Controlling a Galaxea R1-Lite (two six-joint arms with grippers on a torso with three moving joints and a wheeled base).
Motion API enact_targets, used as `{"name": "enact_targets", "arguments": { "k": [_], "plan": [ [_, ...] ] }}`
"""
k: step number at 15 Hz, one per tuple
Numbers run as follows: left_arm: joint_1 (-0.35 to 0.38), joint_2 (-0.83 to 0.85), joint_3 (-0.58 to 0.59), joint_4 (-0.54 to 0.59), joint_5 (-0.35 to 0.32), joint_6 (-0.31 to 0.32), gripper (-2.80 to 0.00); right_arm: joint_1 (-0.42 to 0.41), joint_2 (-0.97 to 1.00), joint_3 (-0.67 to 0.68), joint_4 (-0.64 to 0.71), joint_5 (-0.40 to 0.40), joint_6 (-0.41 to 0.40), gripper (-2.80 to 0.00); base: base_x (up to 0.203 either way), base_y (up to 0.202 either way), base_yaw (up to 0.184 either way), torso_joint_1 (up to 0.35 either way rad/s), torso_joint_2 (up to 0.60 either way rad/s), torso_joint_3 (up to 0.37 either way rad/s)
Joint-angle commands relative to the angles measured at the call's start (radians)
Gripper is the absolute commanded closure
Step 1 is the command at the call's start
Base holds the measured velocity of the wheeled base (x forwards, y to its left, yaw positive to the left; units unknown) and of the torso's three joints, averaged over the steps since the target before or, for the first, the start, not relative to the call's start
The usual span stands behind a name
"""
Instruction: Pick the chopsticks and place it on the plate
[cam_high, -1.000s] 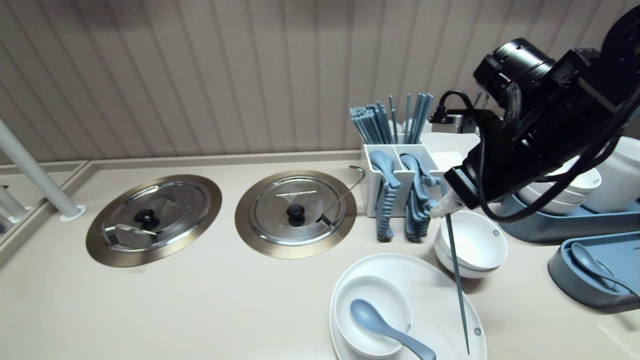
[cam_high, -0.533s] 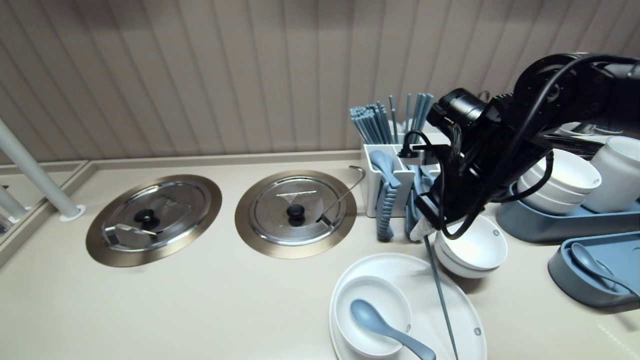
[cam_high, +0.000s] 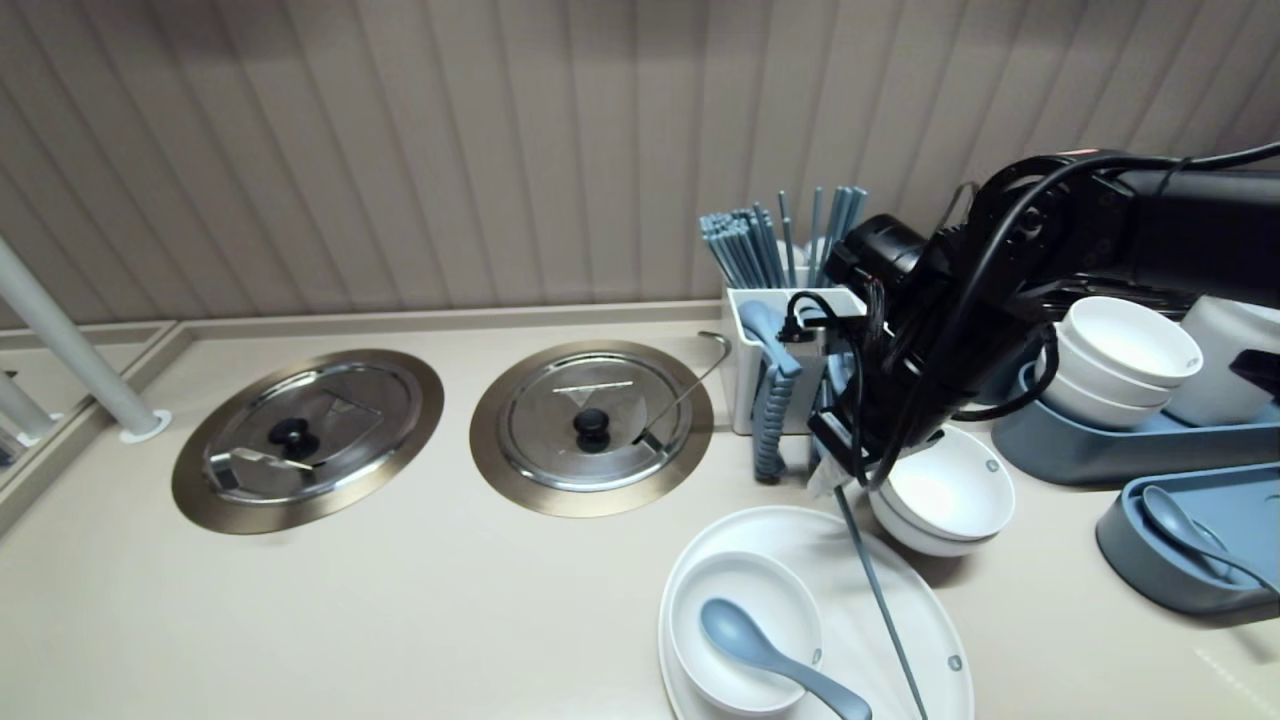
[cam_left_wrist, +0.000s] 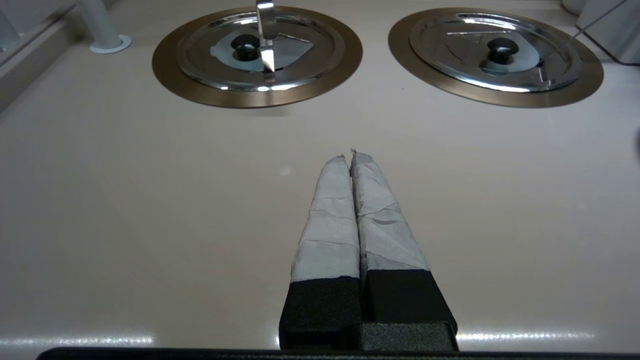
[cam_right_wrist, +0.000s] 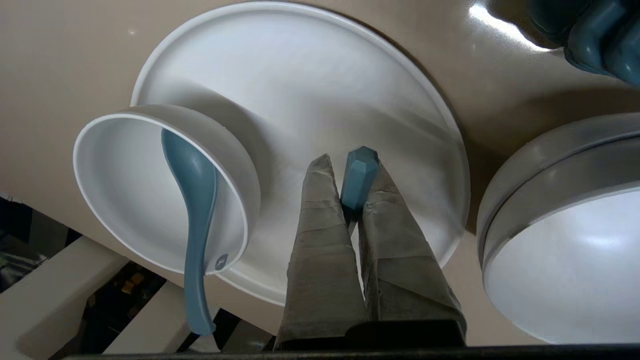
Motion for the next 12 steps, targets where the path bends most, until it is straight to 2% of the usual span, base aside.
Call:
{"name": "enact_targets", "arguments": {
  "k": [1, 12],
  "plan": [
    [0.0, 0.001, 0.008, 0.0, 0.0, 0.0, 0.0, -0.001, 0.022, -0.001, 0.004, 0.001, -0.002, 0.0, 0.0, 0.0, 0.0, 0.0, 0.0, 0.0],
    [0.0, 0.0, 0.008, 0.0, 0.0, 0.0, 0.0, -0.004, 0.071, 0.0, -0.01, -0.023, -0.003, 0.0, 0.0, 0.0, 0.0, 0.0, 0.0, 0.0]
  ]
}}
